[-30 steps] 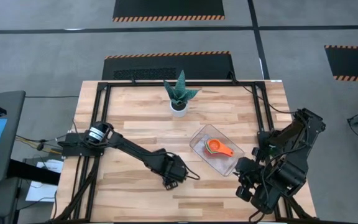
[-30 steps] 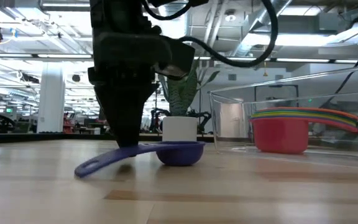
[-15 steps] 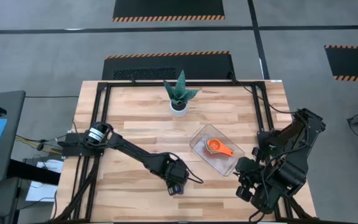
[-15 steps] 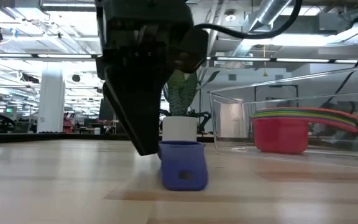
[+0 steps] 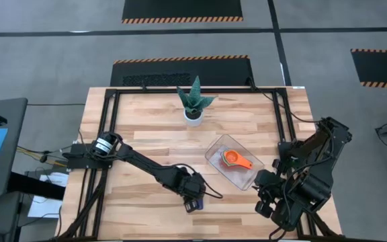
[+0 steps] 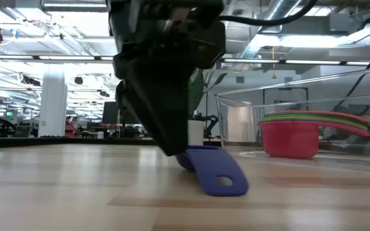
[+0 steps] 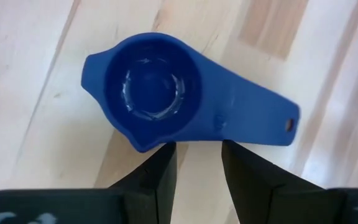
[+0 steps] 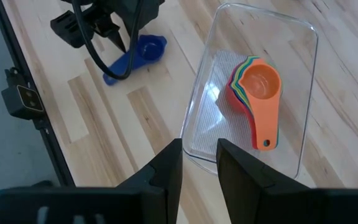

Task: Nest measuring cups in basket
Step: Stack the violet measuring cup on top of the orange measuring cup

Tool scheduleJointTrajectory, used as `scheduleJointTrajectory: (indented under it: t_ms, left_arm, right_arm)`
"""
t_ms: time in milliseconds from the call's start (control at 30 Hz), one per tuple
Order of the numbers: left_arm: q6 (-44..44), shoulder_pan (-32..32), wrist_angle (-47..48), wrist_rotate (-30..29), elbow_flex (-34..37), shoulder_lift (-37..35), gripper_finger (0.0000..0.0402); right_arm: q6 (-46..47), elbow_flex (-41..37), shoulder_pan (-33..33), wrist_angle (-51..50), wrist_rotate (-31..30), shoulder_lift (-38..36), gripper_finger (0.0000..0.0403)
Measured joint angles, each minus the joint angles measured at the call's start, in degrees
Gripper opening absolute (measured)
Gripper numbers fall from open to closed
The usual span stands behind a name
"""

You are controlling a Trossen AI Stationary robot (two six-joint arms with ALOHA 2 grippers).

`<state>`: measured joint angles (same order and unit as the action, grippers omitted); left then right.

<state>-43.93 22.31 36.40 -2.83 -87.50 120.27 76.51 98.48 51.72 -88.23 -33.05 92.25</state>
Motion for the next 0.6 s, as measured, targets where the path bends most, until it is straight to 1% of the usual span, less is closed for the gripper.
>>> scheduleJointTrajectory:
  t_ms: [233,333,433,500,600]
  left_arm:
    - [-3.2,0.0,-4.7,0.2,0.0,0.0,0.0116]
    - [-4.8,0.0,-5.0,-0.5,0.0,0.0,0.0116]
    - [-3.8,-0.1,-4.9,-0.7,0.0,-0.3,0.0116]
    - [-2.3,-0.5,-4.3,-2.1,0.0,-1.0,0.0116]
    - [-0.1,-0.9,-4.3,-6.2,0.0,-2.3,0.0116]
  right_arm:
    - [0.0,0.0,0.0,0.0,0.0,0.0,0.0122]
    - [0.0,0.0,0.0,0.0,0.0,0.0,0.0122]
    - [0.0,0.0,0.0,0.1,0.0,0.0,0.0122]
    - [0.0,0.0,0.0,0.3,0.0,0.0,0.0122]
    - [0.0,0.0,0.0,0.7,0.0,0.0,0.0122]
